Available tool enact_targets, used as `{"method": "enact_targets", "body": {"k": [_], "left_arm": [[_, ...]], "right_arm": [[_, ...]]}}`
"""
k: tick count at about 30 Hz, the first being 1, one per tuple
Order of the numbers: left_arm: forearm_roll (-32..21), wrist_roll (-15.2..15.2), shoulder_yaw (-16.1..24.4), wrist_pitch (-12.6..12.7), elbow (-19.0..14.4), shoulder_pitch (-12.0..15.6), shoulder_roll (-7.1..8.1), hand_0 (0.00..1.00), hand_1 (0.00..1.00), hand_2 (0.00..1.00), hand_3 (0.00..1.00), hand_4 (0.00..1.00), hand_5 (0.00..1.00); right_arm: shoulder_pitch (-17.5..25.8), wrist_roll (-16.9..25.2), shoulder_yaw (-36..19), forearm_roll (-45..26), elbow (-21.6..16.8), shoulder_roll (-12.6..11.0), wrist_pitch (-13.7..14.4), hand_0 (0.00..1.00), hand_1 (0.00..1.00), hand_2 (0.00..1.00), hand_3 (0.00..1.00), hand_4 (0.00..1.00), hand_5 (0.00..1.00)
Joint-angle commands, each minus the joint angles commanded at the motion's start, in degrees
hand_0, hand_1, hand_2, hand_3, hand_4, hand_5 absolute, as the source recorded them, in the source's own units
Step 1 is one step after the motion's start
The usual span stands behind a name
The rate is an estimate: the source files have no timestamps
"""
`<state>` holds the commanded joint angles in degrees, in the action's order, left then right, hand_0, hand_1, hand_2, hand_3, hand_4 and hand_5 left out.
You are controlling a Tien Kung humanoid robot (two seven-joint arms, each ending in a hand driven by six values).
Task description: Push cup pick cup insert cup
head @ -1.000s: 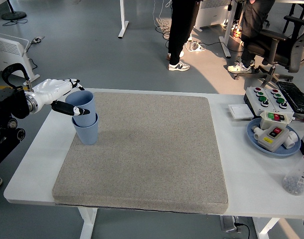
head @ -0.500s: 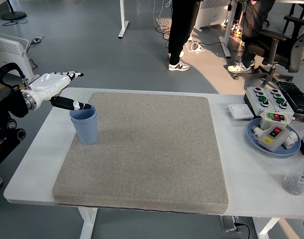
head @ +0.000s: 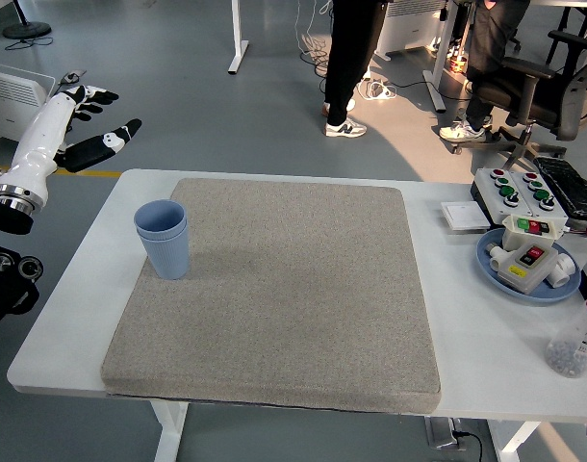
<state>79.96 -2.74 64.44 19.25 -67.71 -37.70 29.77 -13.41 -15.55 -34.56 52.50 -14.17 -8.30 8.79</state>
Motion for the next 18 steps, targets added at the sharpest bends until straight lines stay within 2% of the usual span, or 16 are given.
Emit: {"method": "enact_targets", "body": {"k": [3, 4, 5, 11, 12, 13, 17, 18], "left_arm": [[-3.6, 0.6, 3.0, -0.5, -2.6, 3.1, -1.02, 0.293, 0.464, 0.474, 0.447, 0.521, 0.626], [-5.2, 1.4, 4.6, -1.7, -4.1, 4.9, -1.89, 0.293, 0.464, 0.474, 0.447, 0.521, 0.626], [-6.2, 1.7, 5.6, -2.3, -5.0, 6.3, -2.22, 0.307, 0.466, 0.476, 0.451, 0.477, 0.62], [-11.5, 2.9, 10.4, -4.0, -10.6, 14.6, -5.39, 0.307, 0.466, 0.476, 0.451, 0.477, 0.62], [-12.7, 2.9, 11.2, -4.0, -11.6, 16.3, -6.13, 0.404, 0.485, 0.491, 0.459, 0.469, 0.625], [-13.1, 2.9, 11.4, -4.1, -11.9, 16.8, -6.33, 0.404, 0.485, 0.491, 0.459, 0.469, 0.625], [-17.2, 1.9, 13.9, -3.6, -14.3, 21.6, -8.87, 0.404, 0.485, 0.491, 0.459, 0.469, 0.625], [-19.7, 1.3, 14.7, -3.2, -15.2, 23.4, -9.8, 0.451, 0.524, 0.52, 0.47, 0.486, 0.639]], "right_arm": [[0.0, 0.0, -0.2, 0.3, 0.0, 0.0, 0.0, 0.523, 0.544, 0.618, 0.563, 0.114, 0.445], [-0.1, 0.1, -0.2, 0.3, 0.1, 0.0, -0.1, 0.523, 0.544, 0.618, 0.563, 0.114, 0.445], [-0.1, 0.1, -0.2, 0.3, 0.1, 0.1, -0.1, 0.523, 0.544, 0.618, 0.563, 0.114, 0.445], [-0.2, 0.3, 0.0, 0.0, 0.2, 0.1, 0.0, 0.523, 0.544, 0.618, 0.563, 0.114, 0.445], [-0.3, 0.4, 0.0, -0.1, 0.3, 0.1, 0.0, 0.523, 0.544, 0.618, 0.563, 0.114, 0.445], [-0.3, 0.4, 0.0, -0.1, 0.3, 0.1, 0.0, 0.523, 0.544, 0.618, 0.563, 0.114, 0.445], [-0.6, 0.6, 0.2, -0.2, 0.4, 0.0, -0.1, 0.523, 0.544, 0.618, 0.563, 0.114, 0.445], [-0.7, 0.6, 0.2, -0.2, 0.4, 0.0, -0.1, 0.523, 0.544, 0.618, 0.563, 0.114, 0.444]]}}
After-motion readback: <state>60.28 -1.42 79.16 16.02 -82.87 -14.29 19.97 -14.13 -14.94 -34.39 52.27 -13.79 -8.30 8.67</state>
